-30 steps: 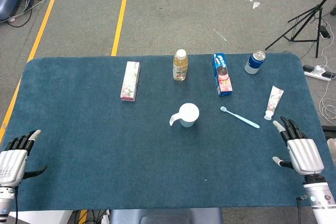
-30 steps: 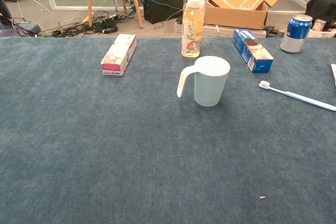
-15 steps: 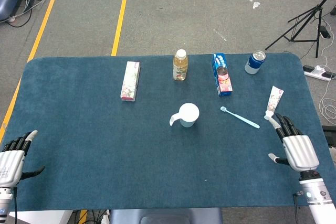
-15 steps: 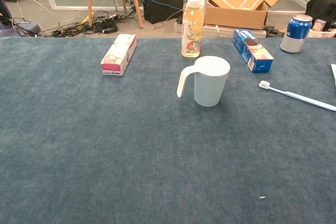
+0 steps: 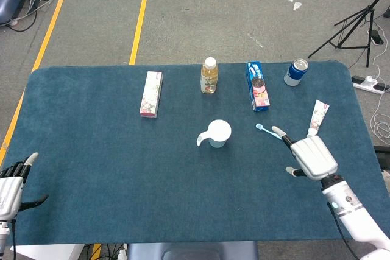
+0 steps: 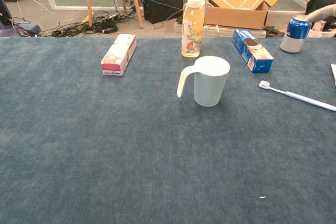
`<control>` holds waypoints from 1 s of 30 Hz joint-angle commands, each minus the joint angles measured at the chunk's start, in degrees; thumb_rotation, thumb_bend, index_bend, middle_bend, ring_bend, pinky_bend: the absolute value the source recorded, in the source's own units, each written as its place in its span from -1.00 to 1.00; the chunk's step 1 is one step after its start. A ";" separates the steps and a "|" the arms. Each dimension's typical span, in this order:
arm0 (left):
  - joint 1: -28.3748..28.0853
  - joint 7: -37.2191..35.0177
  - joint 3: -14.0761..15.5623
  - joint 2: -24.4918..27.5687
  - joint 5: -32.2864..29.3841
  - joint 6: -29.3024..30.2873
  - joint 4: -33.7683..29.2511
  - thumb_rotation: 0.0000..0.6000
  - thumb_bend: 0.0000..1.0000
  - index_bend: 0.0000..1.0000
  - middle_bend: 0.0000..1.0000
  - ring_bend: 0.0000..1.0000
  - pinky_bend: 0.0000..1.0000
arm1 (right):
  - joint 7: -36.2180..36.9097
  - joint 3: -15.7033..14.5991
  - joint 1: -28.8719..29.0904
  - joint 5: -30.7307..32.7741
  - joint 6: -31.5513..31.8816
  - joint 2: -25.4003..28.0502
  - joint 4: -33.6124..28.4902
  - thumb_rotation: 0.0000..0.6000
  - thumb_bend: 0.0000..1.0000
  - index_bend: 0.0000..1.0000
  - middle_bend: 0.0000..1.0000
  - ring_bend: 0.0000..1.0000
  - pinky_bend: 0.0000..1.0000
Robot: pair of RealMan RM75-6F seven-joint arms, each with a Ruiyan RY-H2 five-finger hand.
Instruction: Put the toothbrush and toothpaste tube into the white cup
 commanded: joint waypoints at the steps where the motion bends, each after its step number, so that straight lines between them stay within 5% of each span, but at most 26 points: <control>1: 0.23 -0.02 -0.11 0.33 -0.22 0.29 -0.22 1.00 -1.00 -0.88 -0.64 -0.60 -0.46 | -7.65 3.89 7.52 9.54 -7.29 0.48 -3.13 1.00 -1.00 -0.68 0.72 0.85 0.97; 6: 0.66 -0.19 -0.43 1.04 -0.94 0.76 -0.56 1.00 -1.00 -0.88 -0.63 -0.60 -0.45 | -15.24 5.23 14.04 17.55 -10.29 -3.96 -0.44 1.00 -1.00 -0.63 0.91 1.00 1.00; 14: 1.50 -0.50 -0.33 2.16 -0.67 1.91 -1.65 1.00 -1.00 -0.88 -0.62 -0.59 -0.45 | -22.04 4.63 22.87 27.77 -13.39 -12.32 6.45 1.00 -1.00 -0.58 0.95 1.00 1.00; 30: 3.82 -0.84 -0.62 4.20 -1.31 4.93 -3.38 1.00 -1.00 -0.87 -0.60 -0.59 -0.45 | -20.94 0.44 29.77 29.40 -15.51 -21.81 15.52 1.00 -0.99 -0.43 0.96 1.00 1.00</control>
